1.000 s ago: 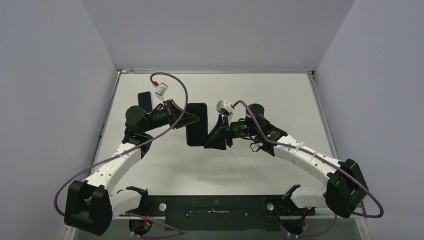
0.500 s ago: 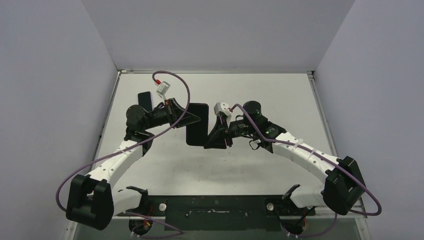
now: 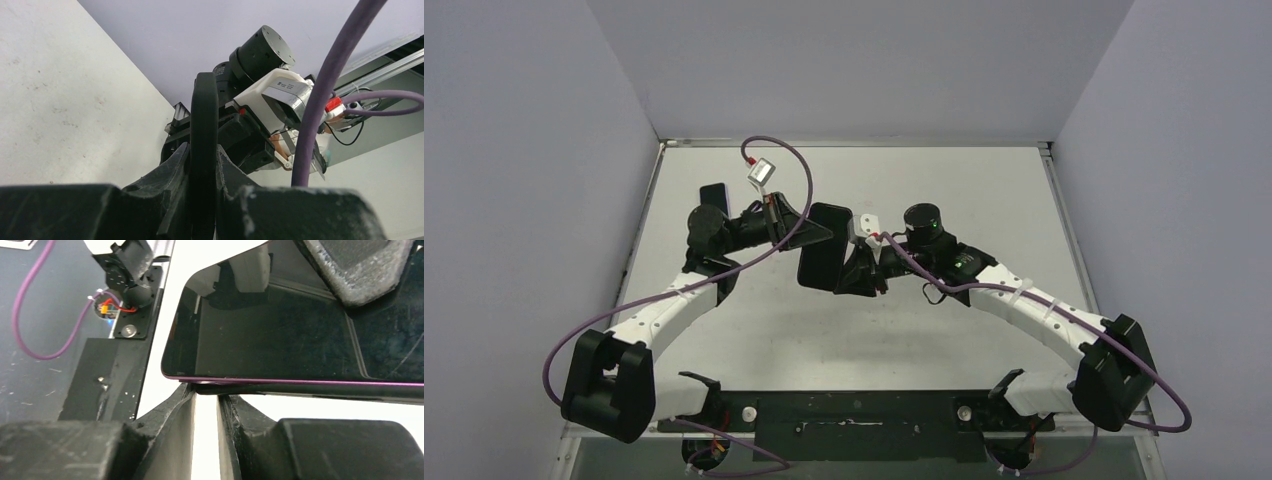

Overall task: Take the phone out of the phone case
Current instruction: Remove the phone case from the phone.

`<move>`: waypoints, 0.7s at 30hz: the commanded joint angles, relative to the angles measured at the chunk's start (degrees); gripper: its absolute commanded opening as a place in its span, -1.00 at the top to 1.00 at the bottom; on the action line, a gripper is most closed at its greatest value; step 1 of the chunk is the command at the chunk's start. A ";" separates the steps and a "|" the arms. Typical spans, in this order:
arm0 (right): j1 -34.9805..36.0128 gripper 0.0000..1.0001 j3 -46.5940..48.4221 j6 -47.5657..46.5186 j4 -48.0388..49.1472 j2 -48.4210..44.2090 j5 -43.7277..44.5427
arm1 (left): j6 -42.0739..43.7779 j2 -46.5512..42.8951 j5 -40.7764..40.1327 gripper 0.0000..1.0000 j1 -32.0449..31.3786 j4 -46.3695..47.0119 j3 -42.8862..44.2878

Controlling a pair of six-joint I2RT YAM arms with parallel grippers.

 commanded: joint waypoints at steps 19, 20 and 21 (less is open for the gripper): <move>-0.45 0.36 -6.53 17.42 12.28 -10.33 30.00 | -5.62 -4.05 -24.36 1.00 -2.27 7.57 -7.72; -0.49 0.27 -7.18 18.71 11.69 -11.45 30.04 | -5.03 -3.72 -25.48 1.00 -2.27 7.67 -7.56; -0.57 0.18 -7.60 20.27 10.90 -12.60 30.28 | -4.56 -3.24 -26.39 1.00 -2.27 7.86 -7.30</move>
